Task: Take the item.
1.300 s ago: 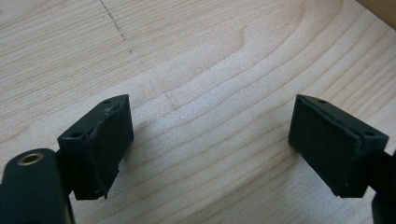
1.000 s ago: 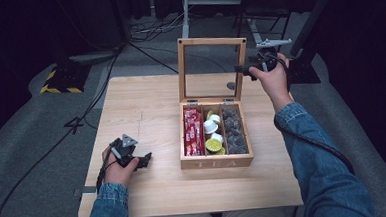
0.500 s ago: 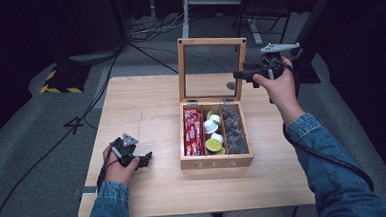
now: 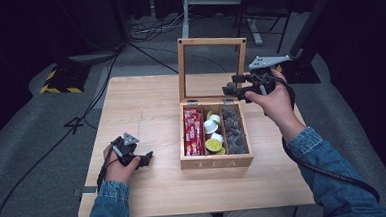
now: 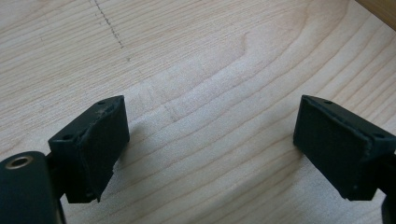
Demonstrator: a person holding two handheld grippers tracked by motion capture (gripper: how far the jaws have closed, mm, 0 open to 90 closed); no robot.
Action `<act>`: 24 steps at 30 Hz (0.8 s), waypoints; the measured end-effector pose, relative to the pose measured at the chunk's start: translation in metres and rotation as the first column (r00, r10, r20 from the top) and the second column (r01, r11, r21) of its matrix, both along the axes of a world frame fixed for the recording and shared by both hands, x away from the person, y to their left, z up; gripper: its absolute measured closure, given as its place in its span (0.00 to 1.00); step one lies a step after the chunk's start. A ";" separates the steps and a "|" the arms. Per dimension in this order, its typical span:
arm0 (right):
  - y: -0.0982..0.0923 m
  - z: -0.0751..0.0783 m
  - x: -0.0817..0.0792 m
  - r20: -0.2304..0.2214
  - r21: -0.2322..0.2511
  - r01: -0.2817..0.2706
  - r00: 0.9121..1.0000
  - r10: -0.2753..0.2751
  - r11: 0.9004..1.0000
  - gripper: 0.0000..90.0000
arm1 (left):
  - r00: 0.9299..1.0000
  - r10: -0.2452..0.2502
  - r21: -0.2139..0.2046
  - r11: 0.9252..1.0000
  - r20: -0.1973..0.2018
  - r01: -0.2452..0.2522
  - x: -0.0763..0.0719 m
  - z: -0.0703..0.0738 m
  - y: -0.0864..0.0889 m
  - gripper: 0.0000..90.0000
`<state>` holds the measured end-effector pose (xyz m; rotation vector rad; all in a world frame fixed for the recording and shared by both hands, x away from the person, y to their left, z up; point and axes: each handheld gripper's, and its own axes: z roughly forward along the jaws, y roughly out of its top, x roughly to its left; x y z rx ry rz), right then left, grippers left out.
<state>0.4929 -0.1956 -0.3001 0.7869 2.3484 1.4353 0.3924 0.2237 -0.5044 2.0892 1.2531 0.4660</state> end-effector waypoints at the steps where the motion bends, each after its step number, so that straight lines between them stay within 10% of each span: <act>1: 0.004 -0.002 -0.004 -0.029 0.016 0.002 1.000 -0.002 1.000 0.42 | 1.000 0.001 0.000 1.000 0.000 -0.001 0.000 0.000 0.000 0.12; 24: 0.046 -0.039 -0.021 -0.108 -0.059 -0.080 0.992 0.073 0.995 0.52 | 1.000 0.006 0.005 1.000 0.000 -0.006 -0.009 0.000 0.003 0.12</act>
